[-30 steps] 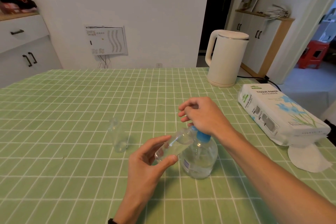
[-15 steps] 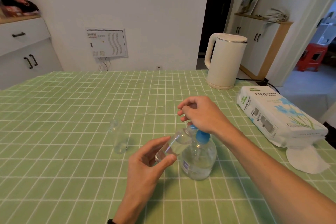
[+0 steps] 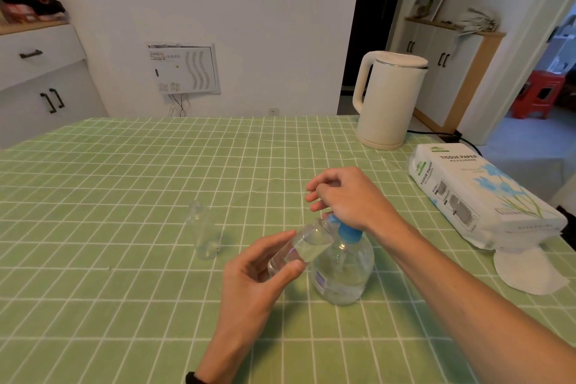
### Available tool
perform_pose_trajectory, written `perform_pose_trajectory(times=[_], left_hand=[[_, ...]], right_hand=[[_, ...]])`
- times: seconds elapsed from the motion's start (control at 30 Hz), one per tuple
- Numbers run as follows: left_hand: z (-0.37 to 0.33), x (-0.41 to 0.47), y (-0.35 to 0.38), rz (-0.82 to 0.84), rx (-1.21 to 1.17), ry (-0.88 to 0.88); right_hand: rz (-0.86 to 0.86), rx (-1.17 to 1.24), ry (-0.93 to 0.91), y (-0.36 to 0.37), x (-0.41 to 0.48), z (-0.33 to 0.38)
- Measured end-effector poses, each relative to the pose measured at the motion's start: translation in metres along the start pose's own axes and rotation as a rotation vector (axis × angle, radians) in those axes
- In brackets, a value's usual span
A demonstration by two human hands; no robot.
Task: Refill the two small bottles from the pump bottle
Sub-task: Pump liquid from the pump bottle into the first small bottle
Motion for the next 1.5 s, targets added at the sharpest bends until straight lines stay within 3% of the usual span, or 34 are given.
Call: perform_pose_trajectory(times=[1.5], left_hand=[[-0.005, 0.0, 0.001, -0.009, 0.016, 0.028]], right_hand=[[-0.006, 0.037, 0.016, 0.0, -0.002, 0.0]])
Point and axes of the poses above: each hand's wrist, its own x-axis towards the middle knuckle, its own y-axis out of the palm, z = x × y, the point moved 8 cm from there along x, towards the middle knuckle, and after that the axes turned 1 degree about -x, right-handed, at the moved point
